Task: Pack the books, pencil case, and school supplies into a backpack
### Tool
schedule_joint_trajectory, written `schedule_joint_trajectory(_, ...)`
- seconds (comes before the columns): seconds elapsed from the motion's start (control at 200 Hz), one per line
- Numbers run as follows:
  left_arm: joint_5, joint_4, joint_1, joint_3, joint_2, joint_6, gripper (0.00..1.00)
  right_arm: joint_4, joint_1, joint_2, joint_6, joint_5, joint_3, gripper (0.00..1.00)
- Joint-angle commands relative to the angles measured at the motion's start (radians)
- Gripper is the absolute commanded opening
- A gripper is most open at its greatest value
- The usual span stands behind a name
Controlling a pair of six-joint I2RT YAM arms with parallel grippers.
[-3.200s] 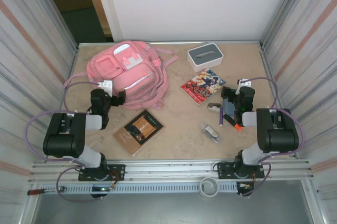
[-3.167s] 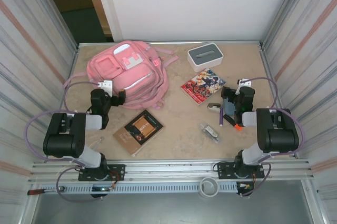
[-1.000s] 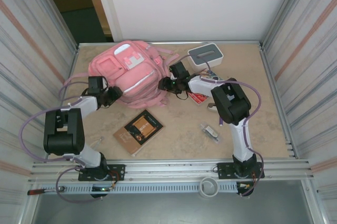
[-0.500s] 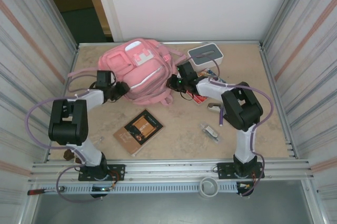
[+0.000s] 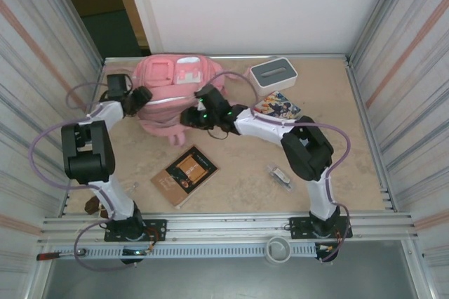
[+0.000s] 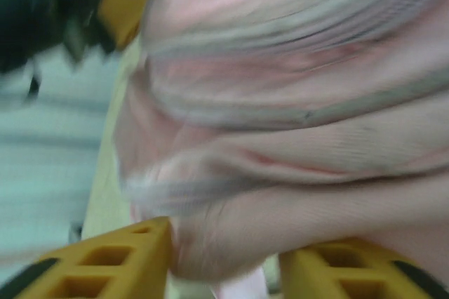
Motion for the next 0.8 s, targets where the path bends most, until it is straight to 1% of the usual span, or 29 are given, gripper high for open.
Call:
schedule_joint_trajectory(0.0,-0.068,-0.062,0.031,0.012,-0.097,0.016,0.70,-0.095,0.009,-0.084,-0.168,-0.058,0.028,0.53)
schedule_joint_trajectory(0.04,-0.111,-0.071,0.031,0.001,-0.129,0.025,0.73,-0.111,-0.019,-0.121,-0.197,-0.030,-0.006,0.57)
schedule_joint_trajectory(0.085,-0.131,-0.070,0.024,-0.016,-0.162,0.033,0.74,-0.116,-0.063,-0.155,-0.209,-0.019,-0.046,0.60)
schedule_joint_trajectory(0.18,-0.159,-0.066,-0.026,-0.065,-0.224,0.046,0.77,-0.104,-0.164,-0.176,-0.190,-0.022,-0.098,0.66)
schedule_joint_trajectory(0.24,-0.174,-0.062,-0.086,-0.090,-0.250,0.067,0.80,-0.101,-0.211,-0.158,-0.179,-0.003,-0.100,0.70)
schedule_joint_trajectory(0.311,-0.175,-0.069,-0.181,-0.094,-0.256,0.120,0.81,-0.107,-0.261,-0.115,-0.141,0.017,-0.080,0.74)
schedule_joint_trajectory(0.381,-0.184,-0.116,-0.285,-0.063,-0.227,0.189,0.81,-0.092,-0.305,-0.061,-0.102,0.013,-0.057,0.74)
schedule_joint_trajectory(0.451,-0.224,-0.174,-0.380,-0.017,-0.175,0.259,0.81,-0.056,-0.336,-0.016,-0.079,0.004,-0.036,0.74)
schedule_joint_trajectory(0.541,-0.324,-0.267,-0.472,0.053,-0.093,0.337,0.81,-0.050,-0.357,0.070,-0.073,0.002,0.040,0.74)
schedule_joint_trajectory(0.626,-0.404,-0.329,-0.519,0.096,-0.034,0.365,0.81,-0.071,-0.368,0.163,-0.075,-0.011,0.143,0.74)
schedule_joint_trajectory(0.711,-0.414,-0.347,-0.534,0.101,-0.016,0.367,0.80,-0.096,-0.372,0.265,-0.077,-0.023,0.248,0.74)
schedule_joint_trajectory(0.797,-0.414,-0.349,-0.536,0.079,-0.033,0.365,0.80,-0.118,-0.372,0.358,-0.075,-0.044,0.363,0.74)
